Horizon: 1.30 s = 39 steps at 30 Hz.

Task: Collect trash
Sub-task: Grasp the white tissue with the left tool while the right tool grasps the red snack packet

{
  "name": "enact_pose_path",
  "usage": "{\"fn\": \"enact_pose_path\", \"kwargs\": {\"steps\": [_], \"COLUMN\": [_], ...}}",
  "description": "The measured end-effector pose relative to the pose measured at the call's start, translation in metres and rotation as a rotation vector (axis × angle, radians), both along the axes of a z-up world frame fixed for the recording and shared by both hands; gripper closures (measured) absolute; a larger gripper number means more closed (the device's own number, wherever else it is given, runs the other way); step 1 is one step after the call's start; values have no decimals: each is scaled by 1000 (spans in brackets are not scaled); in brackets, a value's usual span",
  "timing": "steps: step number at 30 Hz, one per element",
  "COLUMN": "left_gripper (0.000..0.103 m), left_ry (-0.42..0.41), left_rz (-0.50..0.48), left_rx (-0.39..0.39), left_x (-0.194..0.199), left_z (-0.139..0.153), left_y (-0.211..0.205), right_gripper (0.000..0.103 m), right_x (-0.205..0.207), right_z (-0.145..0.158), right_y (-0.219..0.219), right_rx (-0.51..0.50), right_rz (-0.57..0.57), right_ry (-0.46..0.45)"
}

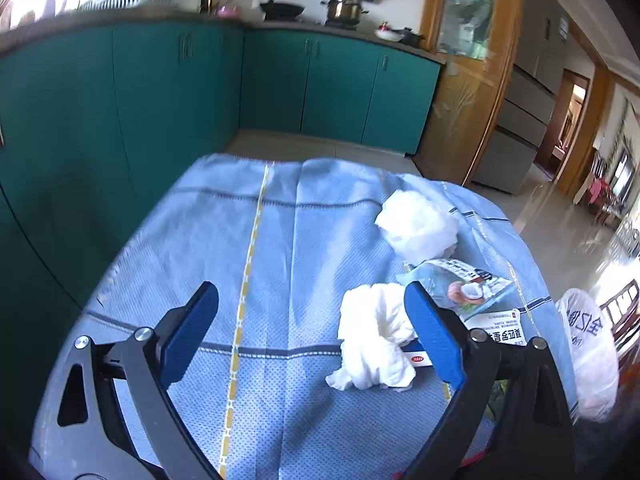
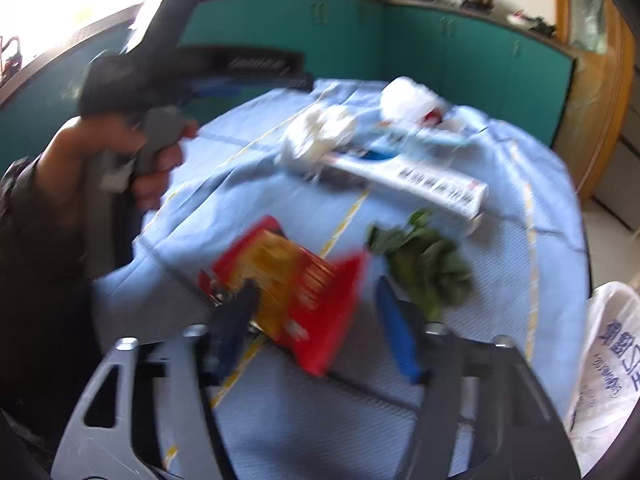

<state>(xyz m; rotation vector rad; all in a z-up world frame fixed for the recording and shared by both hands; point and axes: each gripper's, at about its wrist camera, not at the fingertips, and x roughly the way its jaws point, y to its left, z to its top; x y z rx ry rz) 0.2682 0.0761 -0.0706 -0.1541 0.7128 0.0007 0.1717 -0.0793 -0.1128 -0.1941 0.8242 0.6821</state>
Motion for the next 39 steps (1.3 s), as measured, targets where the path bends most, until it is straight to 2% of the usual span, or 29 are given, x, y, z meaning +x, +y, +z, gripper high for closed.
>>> {"fn": "enact_pose_path", "kwargs": {"steps": [3,5,7,9,10,12,14,15,17,21,26,27,28,31,32,33,39], "left_gripper": [9,9,10,23,34,44,66,68,76,79,79,79,79,78,77,77,76], "left_ry": [16,10,5,9,15,28,37,40,27,1,-71,-84,-93,-105,-104,-102,-87], "left_rz": [-19,-39,-54,-84,-97,-134,-167,-178,-182,-202,-209,-205,-203,-194,-190,-186,-160], "left_rx": [-14,17,45,60,68,98,122,132,173,234,293,307,317,335,333,331,335], "left_x": [2,2,3,3,3,2,2,1,-5,-23,-47,-51,-53,-57,-57,-58,-53], "left_z": [-6,-7,-9,-12,-14,-18,-23,-25,-23,-14,3,6,8,11,12,13,12], "left_y": [-6,-15,-24,-35,-38,-48,-55,-58,-62,-67,-64,-62,-61,-57,-55,-54,-46], "right_gripper": [50,40,35,33,32,30,29,29,29,29,31,34,45,53,64,67,67], "right_x": [-12,-16,-16,-11,-9,-3,1,2,5,11,19,19,19,17,16,16,9], "right_z": [1,3,4,4,4,4,6,7,8,9,7,7,6,5,5,5,9], "right_y": [0,-3,-6,-9,-12,-15,-15,-14,-10,4,26,29,31,35,35,35,21], "right_rx": [24,20,12,9,14,35,43,44,42,41,51,57,63,76,78,78,21], "right_rz": [52,37,12,-17,-26,-47,-61,-63,-68,-66,-41,-33,-22,-6,2,9,-24], "right_ry": [-17,-37,-50,-47,-40,-22,-21,-24,-32,-32,-15,-9,0,16,22,31,26]}}
